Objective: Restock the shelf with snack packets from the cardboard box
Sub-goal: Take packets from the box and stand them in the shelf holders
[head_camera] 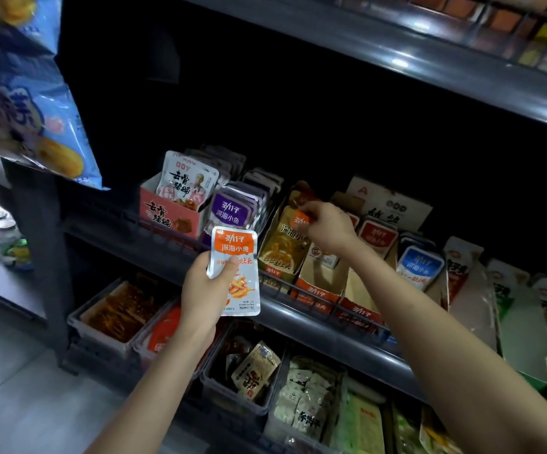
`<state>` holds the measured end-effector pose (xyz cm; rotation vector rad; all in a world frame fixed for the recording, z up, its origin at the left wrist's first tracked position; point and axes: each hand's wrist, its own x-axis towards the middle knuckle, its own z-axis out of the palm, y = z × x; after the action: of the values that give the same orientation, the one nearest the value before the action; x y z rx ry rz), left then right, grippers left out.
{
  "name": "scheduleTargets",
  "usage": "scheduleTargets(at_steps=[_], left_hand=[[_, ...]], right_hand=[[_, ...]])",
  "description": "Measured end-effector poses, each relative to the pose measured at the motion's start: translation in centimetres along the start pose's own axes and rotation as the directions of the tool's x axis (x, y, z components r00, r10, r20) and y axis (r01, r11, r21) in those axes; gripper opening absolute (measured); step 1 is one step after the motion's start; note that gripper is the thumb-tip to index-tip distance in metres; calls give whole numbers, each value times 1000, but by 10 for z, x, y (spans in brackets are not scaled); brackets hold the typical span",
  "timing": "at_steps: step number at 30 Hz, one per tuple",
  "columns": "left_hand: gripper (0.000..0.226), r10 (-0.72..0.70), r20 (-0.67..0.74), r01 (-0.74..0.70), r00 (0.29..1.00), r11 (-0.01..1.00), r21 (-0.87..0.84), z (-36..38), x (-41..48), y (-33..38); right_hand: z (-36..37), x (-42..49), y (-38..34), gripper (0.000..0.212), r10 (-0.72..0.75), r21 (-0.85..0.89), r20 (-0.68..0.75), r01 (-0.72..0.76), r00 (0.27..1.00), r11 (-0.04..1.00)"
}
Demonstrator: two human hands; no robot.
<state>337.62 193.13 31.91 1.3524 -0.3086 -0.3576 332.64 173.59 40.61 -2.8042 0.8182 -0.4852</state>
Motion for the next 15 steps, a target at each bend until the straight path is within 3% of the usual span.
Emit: scheduleTargets(at_steps=[8,15], left_hand=[[9,11,7,-11,1000,1000,11,6,4,1],[9,11,14,-11,1000,1000,-3,12,4,1]], right_hand=[[5,14,4,36,20,-23,-174,-25,985,999],[12,33,12,34,122,-14,-63,-123,991,992]])
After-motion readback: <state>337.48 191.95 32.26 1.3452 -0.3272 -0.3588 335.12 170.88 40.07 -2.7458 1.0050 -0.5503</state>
